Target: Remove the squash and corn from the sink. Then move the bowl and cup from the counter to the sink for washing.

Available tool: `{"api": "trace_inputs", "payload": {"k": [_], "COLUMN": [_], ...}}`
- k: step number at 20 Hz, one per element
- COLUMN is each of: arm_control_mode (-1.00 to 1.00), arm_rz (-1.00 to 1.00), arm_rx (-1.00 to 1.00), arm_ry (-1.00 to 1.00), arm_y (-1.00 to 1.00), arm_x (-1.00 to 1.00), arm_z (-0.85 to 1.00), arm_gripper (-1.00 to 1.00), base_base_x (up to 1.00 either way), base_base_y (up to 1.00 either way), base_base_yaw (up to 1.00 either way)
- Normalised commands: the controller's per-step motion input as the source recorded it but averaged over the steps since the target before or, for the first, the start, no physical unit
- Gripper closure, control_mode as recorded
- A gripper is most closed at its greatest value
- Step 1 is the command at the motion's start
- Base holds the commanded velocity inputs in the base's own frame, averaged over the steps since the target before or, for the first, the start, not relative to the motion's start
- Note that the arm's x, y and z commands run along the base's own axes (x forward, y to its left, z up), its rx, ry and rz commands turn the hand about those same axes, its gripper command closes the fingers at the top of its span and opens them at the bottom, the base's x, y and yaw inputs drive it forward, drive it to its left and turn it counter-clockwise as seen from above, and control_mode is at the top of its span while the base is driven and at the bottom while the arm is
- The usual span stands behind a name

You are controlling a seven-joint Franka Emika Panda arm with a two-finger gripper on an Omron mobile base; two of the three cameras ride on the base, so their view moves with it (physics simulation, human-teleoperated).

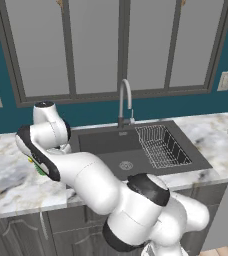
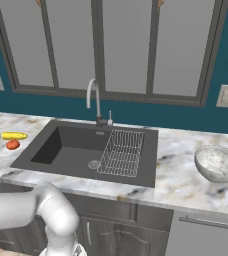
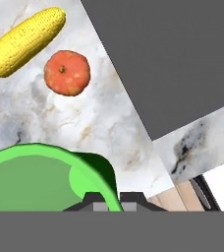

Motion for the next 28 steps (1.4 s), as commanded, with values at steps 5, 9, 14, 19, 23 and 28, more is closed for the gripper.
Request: {"api": "trace_inputs", "payload": {"k": [5, 9, 14, 19, 23, 28], "arm_control_mode": [-1.00, -1.00, -1.00, -1.00, -1.00, -1.00], "arm_rz": [0.00, 0.00, 0.00, 0.00, 0.00, 0.00], "arm_rx": [0.00, 0.00, 0.00, -0.01, -0.03, -0.01], "arm_ry": [-0.04, -0.04, -0.07, -0.05, -0.04, -0.01], "arm_y": [-0.35, -0.35, -0.34, -0.34, -0.32, -0.32], "arm_x": [-0.13, -0.11, -0.09, -0.06, -0.03, 0.00], "arm_z": [0.26, 0.25, 0.23, 0.19, 0.16, 0.13], "arm_gripper": [1.00, 1.00, 1.00, 1.00, 1.00, 1.00], "base_base_x": [0.00, 0.00, 0.00, 0.00, 0.00, 0.00], "base_base_y": [0.00, 0.00, 0.00, 0.00, 0.00, 0.00], "base_base_yaw": [0.00, 0.00, 0.00, 0.00, 0.00, 0.00]}}
